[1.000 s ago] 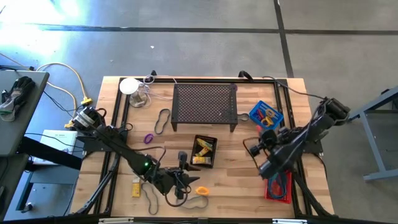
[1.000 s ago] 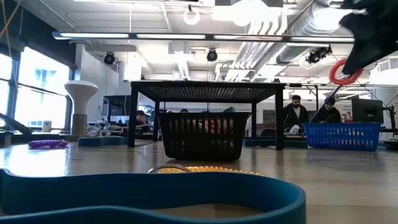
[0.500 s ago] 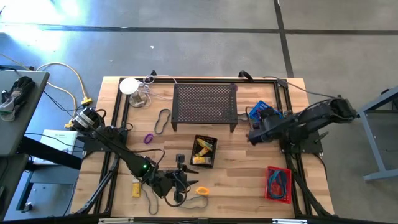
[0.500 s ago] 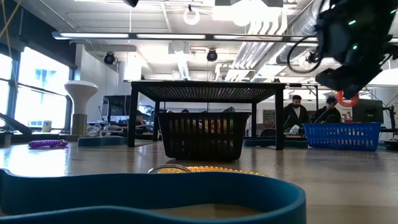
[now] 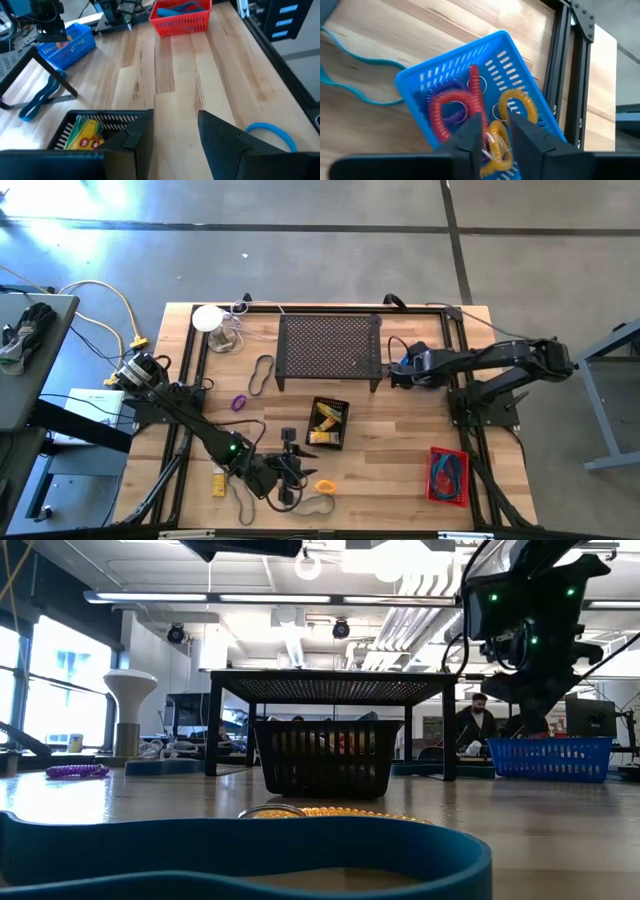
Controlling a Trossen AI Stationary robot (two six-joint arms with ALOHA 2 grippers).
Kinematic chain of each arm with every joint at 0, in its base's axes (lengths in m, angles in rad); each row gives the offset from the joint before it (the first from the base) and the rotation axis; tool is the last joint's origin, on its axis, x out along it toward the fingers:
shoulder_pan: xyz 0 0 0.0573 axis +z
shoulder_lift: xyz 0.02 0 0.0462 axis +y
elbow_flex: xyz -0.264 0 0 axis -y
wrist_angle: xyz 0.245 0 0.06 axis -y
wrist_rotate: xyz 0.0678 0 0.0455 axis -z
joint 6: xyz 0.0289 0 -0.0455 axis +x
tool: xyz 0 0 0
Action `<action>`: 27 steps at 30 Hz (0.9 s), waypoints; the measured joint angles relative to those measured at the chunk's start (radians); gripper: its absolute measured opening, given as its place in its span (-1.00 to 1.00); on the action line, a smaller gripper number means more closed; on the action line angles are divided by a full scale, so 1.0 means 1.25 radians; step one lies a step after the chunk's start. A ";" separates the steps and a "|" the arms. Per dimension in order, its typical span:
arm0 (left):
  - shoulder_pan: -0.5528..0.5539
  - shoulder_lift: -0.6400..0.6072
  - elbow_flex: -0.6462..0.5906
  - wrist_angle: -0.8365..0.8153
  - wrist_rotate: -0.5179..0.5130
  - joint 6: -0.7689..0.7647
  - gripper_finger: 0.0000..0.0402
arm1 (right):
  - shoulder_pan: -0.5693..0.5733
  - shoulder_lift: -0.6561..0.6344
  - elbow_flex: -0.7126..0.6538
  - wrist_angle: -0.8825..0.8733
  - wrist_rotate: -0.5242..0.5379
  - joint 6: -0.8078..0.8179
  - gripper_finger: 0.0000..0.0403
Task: Pick & Place Office Desk Supplies
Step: Put the orange spring keychain into the blue bin, then put the blue rubber band into the orange bin
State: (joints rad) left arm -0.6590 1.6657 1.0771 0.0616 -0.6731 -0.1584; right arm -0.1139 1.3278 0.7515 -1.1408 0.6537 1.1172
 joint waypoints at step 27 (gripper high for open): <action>-0.042 0.001 0.000 -0.031 0.062 -0.102 -0.28 | 0.090 -0.024 0.000 0.357 -0.252 -0.592 -0.32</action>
State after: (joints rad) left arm -0.7115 1.6665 1.0771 0.0227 -0.5959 -0.2855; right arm -0.0011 1.2984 0.7520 -0.6944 0.3388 0.3769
